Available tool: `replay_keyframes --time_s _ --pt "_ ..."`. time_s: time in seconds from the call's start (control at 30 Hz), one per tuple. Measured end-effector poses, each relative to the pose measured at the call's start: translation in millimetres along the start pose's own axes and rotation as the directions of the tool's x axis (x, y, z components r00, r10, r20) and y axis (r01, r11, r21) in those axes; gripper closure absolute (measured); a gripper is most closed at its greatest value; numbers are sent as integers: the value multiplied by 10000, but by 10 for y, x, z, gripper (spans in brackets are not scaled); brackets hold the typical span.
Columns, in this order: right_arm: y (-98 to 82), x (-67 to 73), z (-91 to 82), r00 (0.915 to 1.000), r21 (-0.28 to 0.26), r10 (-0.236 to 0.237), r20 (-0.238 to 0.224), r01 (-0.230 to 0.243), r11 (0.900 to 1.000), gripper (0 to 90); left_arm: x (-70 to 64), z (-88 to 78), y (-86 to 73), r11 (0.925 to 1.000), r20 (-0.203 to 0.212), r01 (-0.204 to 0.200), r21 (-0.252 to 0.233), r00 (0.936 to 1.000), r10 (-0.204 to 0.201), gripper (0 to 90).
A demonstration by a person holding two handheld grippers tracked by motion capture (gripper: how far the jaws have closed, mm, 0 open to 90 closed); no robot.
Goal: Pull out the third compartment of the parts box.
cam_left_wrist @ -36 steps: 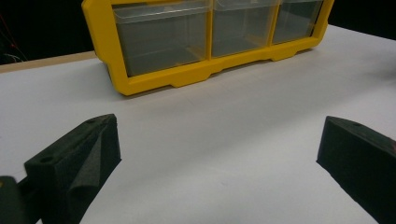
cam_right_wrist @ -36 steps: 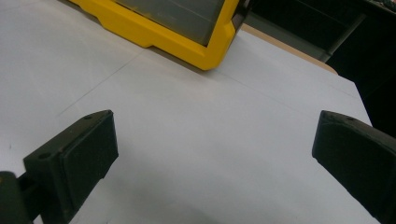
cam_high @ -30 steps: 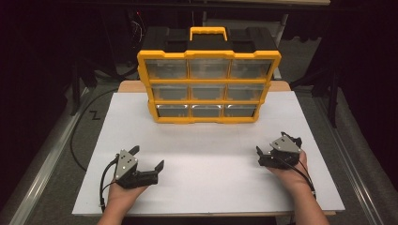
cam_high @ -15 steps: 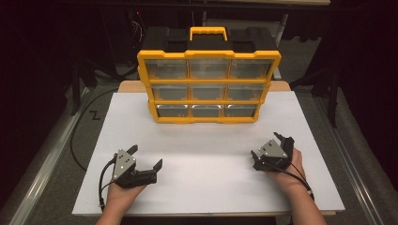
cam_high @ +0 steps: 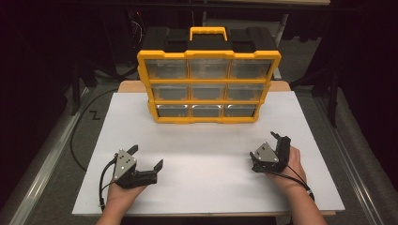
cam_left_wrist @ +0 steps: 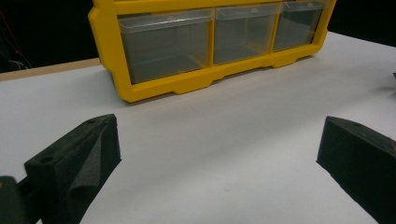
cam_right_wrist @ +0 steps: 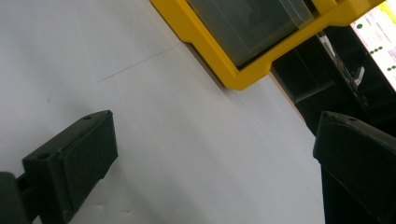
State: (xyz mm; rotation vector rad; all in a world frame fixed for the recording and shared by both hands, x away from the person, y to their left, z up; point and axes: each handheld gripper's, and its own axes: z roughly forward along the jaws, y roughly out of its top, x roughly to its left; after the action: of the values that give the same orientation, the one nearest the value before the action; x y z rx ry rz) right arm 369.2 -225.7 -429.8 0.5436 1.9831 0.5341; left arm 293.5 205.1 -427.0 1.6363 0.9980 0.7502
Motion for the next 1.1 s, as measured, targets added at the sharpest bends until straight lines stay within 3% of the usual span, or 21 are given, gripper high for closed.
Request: replay_keyframes --time_s 0.1,0.2,0.23,0.27,0.43,0.73,0.93,0.97,1.0,1.03,1.1 --pt "23 12 -22 9992 55 -388 89 387 9992 12 2 6 2 10000 27 -52 10 10000 52 5" --pt "44 23 -31 9989 56 -469 98 469 9989 13 6 6 0 10000 49 -70 -6 10000 70 5" --pt "70 26 -40 9964 125 -833 182 831 9965 14 7 8 -1 10000 45 -69 2 10000 69 5" --pt "81 44 -43 9963 153 -817 256 813 9966 14 9 12 -3 10000 36 -64 40 10000 64 5" --pt "111 51 -70 9852 157 -1656 434 1651 9862 14 -5 5 -1 9999 32 -119 6 9999 119 5" --pt "102 49 -102 9751 273 -2125 633 2112 9771 14 -11 9 -4 9999 20 -96 28 10000 96 5" --pt "119 105 -102 9551 334 -2893 641 2877 9571 14 -5 1 -4 10000 20 -80 1 10000 80 5" --pt "128 109 -102 9467 275 -3143 705 3131 9493 14 -3 1 -4 10000 11 -77 10 10000 77 5" --pt "124 137 -111 9531 436 -2954 663 2930 9551 14 -1 2 -5 10000 6 -70 24 10000 70 5" --pt "138 128 -110 9416 335 -3294 698 3278 9441 14 -1 2 -5 10000 6 -70 24 10000 70 5" --pt "149 140 -125 9347 308 -3471 769 3457 9378 14 3 2 -8 10000 6 -13 54 10000 13 5"
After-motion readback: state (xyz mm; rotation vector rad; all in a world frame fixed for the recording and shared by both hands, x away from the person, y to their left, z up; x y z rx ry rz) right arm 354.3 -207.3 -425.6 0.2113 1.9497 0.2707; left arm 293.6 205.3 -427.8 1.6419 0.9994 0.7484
